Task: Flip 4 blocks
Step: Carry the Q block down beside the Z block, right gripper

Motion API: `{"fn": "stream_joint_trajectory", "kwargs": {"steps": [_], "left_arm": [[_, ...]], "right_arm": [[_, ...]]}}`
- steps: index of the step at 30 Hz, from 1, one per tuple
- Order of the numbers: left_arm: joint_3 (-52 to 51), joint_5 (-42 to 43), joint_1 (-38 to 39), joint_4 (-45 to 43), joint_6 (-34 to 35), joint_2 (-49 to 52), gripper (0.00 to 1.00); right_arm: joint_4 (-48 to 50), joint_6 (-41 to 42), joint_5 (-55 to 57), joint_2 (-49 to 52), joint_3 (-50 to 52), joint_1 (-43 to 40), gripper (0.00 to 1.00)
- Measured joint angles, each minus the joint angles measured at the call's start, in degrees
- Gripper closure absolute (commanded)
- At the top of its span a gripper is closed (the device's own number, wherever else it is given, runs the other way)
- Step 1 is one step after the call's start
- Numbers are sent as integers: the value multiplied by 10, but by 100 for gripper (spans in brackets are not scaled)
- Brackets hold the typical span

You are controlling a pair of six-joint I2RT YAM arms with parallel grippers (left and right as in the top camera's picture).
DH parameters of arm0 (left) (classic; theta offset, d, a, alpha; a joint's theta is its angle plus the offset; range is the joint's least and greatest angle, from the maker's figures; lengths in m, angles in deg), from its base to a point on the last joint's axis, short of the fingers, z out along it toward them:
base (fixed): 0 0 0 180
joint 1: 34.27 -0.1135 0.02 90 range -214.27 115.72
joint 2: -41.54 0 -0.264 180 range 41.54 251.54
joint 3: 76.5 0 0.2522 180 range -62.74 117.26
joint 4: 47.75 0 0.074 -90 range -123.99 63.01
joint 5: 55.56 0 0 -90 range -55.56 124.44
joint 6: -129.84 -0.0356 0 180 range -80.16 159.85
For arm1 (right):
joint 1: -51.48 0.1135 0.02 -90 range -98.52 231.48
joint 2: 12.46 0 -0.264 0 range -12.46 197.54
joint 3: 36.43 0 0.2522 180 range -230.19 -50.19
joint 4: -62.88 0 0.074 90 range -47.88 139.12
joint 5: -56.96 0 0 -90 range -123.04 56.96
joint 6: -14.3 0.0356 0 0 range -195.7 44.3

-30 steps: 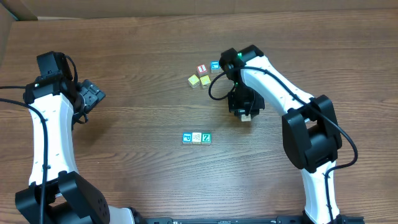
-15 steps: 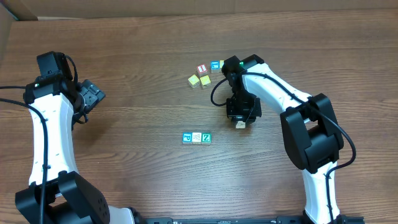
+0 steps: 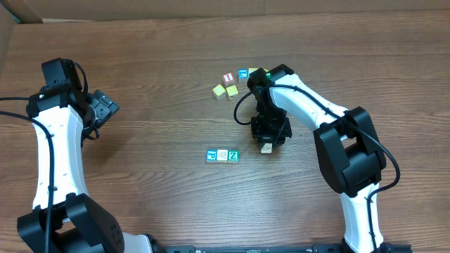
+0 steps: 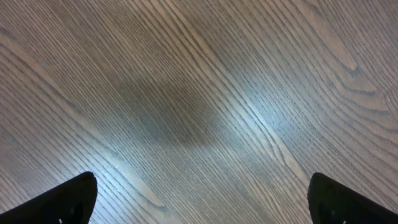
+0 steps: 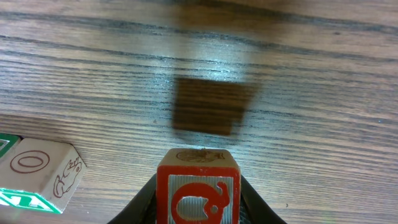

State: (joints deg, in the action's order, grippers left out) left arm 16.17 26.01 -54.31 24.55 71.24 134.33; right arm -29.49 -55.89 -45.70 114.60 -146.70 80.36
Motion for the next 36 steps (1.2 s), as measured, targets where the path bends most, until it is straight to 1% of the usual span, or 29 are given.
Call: {"fn": "stream_joint_trajectory", "kwargs": {"steps": [8, 10, 14, 21, 36], "left_arm": [[0, 0, 0, 0, 0, 0, 0], [0, 0, 0, 0, 0, 0, 0], [0, 0, 0, 0, 0, 0, 0], [0, 0, 0, 0, 0, 0, 0], [0, 0, 0, 0, 0, 0, 0]], "right_arm": [[0, -4, 0, 0, 0, 0, 57], [0, -4, 0, 0, 0, 0, 55], [0, -3, -1, 0, 0, 0, 54], [2, -4, 0, 0, 0, 0, 55], [61, -3, 7, 0, 0, -19, 55]]}}
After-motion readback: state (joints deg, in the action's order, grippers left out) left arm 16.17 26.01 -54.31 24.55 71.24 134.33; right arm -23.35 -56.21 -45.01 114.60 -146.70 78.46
